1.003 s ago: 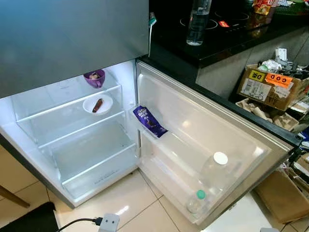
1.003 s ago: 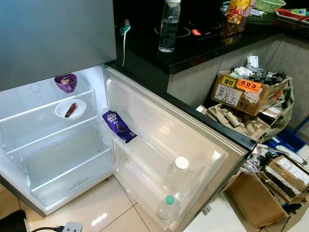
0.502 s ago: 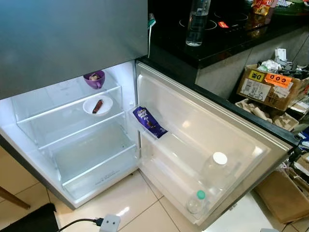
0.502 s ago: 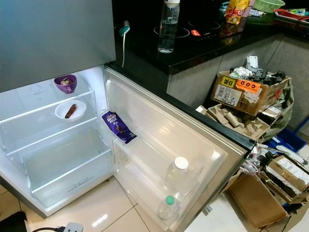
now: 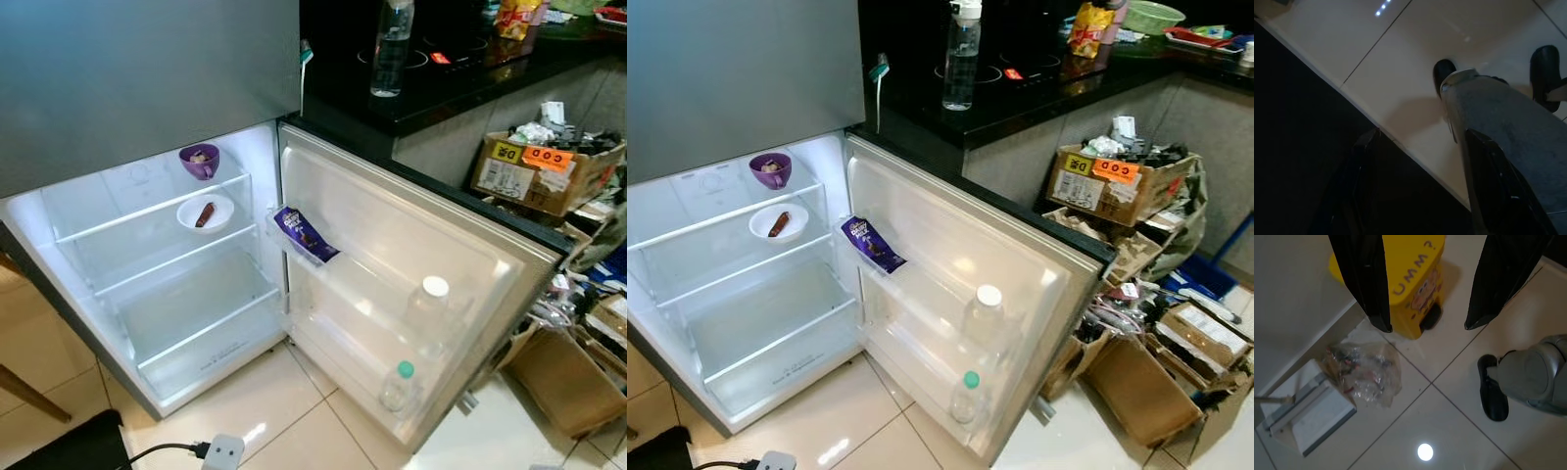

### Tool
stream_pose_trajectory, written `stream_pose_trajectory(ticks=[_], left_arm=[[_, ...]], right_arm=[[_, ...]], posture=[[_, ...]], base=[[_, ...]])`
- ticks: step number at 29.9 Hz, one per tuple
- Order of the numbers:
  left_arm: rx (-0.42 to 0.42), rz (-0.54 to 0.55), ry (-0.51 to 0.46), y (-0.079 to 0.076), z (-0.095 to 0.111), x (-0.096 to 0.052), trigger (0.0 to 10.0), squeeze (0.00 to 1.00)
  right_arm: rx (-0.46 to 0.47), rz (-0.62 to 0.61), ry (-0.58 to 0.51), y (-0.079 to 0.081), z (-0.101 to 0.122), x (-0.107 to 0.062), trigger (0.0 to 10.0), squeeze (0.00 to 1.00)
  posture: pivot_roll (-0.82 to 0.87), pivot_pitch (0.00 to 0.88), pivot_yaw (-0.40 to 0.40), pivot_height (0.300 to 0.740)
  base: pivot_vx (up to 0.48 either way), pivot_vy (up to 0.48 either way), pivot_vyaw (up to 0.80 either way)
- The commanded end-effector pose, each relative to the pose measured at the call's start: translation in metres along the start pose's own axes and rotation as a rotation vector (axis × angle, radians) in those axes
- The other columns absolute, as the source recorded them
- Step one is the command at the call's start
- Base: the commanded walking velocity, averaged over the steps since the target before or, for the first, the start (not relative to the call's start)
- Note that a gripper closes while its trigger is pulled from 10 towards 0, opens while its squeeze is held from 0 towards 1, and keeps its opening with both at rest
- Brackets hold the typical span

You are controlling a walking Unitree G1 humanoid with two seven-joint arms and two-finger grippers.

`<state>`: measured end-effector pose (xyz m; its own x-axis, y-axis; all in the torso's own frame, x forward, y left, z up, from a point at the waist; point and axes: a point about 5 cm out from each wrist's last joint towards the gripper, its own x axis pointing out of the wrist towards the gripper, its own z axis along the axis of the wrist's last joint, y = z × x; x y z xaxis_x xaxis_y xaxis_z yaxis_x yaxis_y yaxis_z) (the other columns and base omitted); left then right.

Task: Restocking fridge

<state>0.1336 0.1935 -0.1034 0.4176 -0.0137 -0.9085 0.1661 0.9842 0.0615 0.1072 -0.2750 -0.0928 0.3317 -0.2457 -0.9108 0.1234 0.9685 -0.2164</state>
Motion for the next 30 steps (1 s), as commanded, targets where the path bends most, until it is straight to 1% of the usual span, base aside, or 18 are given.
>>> stream_pose_trajectory(ticks=[1, 15, 18, 22, 29, 30], left_arm=[[0.003, -0.008, 0.067, -0.0025, -0.0172, -0.0019, 10.0, 0.0], [0.0, -0.012, 0.066, -0.0034, -0.0165, -0.0017, 10.0, 0.0], [-0.001, -0.01, 0.065, -0.0032, -0.0166, -0.0017, 10.0, 0.0], [-0.022, 0.0, 0.053, -0.0017, -0.0157, -0.0018, 10.0, 0.0], [-0.018, -0.009, 0.056, -0.001, -0.0154, -0.0019, 10.0, 0.0], [-0.014, -0.01, 0.059, -0.0007, -0.0155, -0.0019, 10.0, 0.0]], right_arm=[[0.01, -0.002, 0.007, 0.0007, -0.0024, -0.0001, 10.0, 0.0], [0.008, 0.002, 0.006, 0.0009, -0.0018, 0.0, 10.0, 0.0], [0.007, 0.002, 0.006, 0.0008, -0.0019, -0.0001, 10.0, 0.0], [0.006, 0.004, 0.007, 0.0012, -0.0026, -0.0001, 10.0, 0.0], [0.007, 0.006, 0.009, 0.0017, -0.0034, -0.0001, 10.0, 0.0], [0.007, 0.007, 0.009, 0.0021, -0.0034, -0.0001, 10.0, 0.0]], posture=[[-0.07, 0.037, -0.034, 0.74], [-0.07, 0.037, -0.034, 0.74], [-0.07, 0.037, -0.034, 0.74], [-0.07, 0.037, -0.034, 0.74], [-0.07, 0.039, -0.034, 0.74], [-0.07, 0.039, -0.034, 0.74]], base=[[-0.281, 0.0, 0.0], [-0.263, 0.0, 0.0], [0.0, 0.0, 0.0], [0.0, 0.0, 0.0], [0.0, 0.0, 0.0], [0.0, -0.472, 0.0]])
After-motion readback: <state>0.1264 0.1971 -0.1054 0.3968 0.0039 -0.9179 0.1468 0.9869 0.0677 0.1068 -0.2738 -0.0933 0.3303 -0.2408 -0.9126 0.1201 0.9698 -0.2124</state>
